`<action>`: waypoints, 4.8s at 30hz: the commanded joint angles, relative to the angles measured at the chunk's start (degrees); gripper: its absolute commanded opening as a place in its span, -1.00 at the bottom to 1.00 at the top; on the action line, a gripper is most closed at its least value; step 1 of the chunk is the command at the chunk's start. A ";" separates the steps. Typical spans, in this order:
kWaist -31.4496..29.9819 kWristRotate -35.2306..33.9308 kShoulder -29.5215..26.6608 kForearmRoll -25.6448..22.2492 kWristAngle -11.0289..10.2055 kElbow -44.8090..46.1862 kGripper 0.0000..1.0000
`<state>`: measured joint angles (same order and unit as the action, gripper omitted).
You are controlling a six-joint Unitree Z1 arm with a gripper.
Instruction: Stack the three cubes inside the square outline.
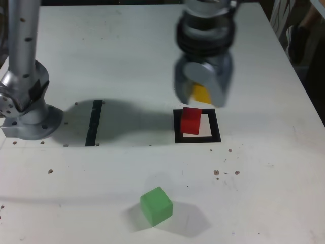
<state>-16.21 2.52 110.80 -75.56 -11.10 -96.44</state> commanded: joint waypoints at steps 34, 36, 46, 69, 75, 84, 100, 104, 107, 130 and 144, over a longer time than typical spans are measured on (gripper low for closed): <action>3.21 -6.51 1.09 7.23 3.56 10.70 -0.68; 3.21 -6.45 1.17 7.59 3.76 10.81 -0.68; 3.22 -6.43 1.26 8.93 3.94 11.06 -0.66; 4.66 -5.60 1.62 11.04 5.42 13.16 0.51; 4.88 -5.70 1.13 12.96 5.73 14.54 0.83; 4.96 -6.72 -1.52 11.73 5.26 15.12 0.99; -10.84 -23.10 -3.82 4.25 10.13 11.97 0.95; -15.02 -30.77 -3.38 4.00 12.47 12.40 0.88; -17.06 -34.66 -3.27 3.38 14.11 12.62 0.87; -28.33 -46.90 7.51 -4.52 19.76 0.50 0.90; -28.08 -47.44 12.77 -8.42 19.73 -4.35 0.97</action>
<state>-44.51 -44.52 123.57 -84.53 8.62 -101.11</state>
